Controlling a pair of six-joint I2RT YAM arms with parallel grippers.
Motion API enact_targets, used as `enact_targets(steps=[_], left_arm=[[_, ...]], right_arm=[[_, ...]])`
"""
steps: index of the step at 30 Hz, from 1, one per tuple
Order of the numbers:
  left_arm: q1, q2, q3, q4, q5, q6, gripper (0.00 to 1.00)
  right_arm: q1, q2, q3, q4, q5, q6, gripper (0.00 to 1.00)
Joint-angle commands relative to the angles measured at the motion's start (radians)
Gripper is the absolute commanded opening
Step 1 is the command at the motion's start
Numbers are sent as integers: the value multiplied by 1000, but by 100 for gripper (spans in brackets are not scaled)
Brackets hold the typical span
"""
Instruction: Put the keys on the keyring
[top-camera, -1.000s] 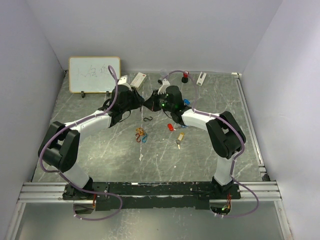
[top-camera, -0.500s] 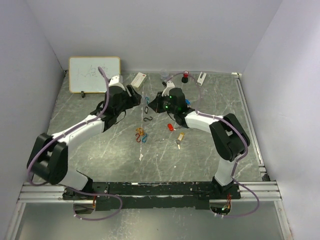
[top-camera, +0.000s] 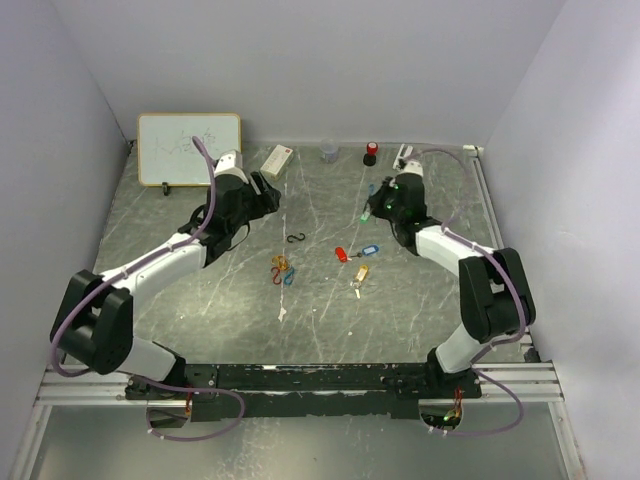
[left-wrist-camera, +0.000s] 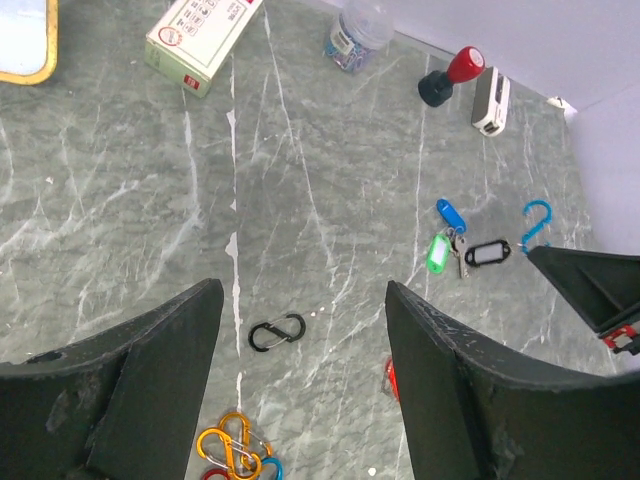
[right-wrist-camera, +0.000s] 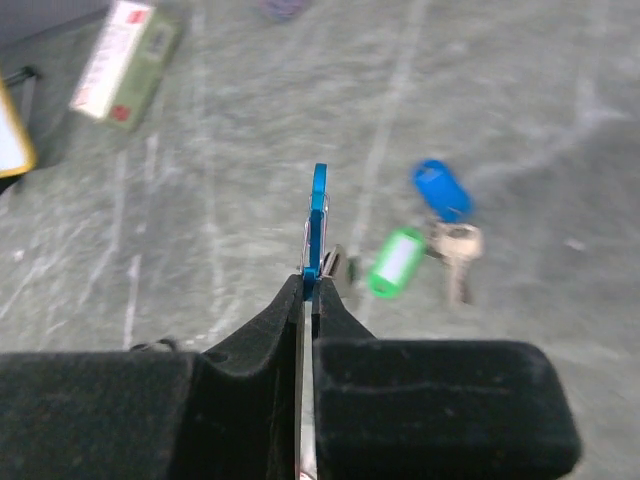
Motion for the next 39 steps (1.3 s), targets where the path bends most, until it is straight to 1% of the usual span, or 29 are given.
enact_targets(steps=[1,8,12,19,20,21,22,23,24,25,27,32,35,39], left_arm=[[4,19,0,33,43,2,76],[4,41,-5,50,71,-2,75],[4,47,-14,58,80,0,75],[4,77,-2,58,106,0,75],[5,81,-1,59,110,1,75],[4,84,2,59,111,0,75],[4,85,2,60,112,-1,75],[4,87,3,61,114,0,75],[4,89,5,61,115,2,75],[3,91,7,59,115,2,75],[3,96,10,57,119,5,75],[3,127,9,47,146,2,75],[2,144,6,33,165,7,73],[1,165,3,-4,165,17,73]], right_arm=[[-92,-66,-70,-66,107,49,0],[-188,-65,-106,-107,107,87,0],[-244,-41,-125,-103,69,111,0],[-286,6,-130,-101,37,141,1],[-290,10,-128,-102,30,144,6],[-292,12,-130,-98,26,145,15],[-292,11,-133,-95,25,148,29],[-292,8,-138,-89,21,149,40],[-293,2,-141,-81,16,144,48],[-292,-5,-143,-79,14,139,53],[-290,-19,-147,-73,4,125,56],[-240,-50,-137,-74,-4,59,57],[-160,-42,-100,-113,4,-9,57],[-28,6,-28,-219,39,-96,55]])
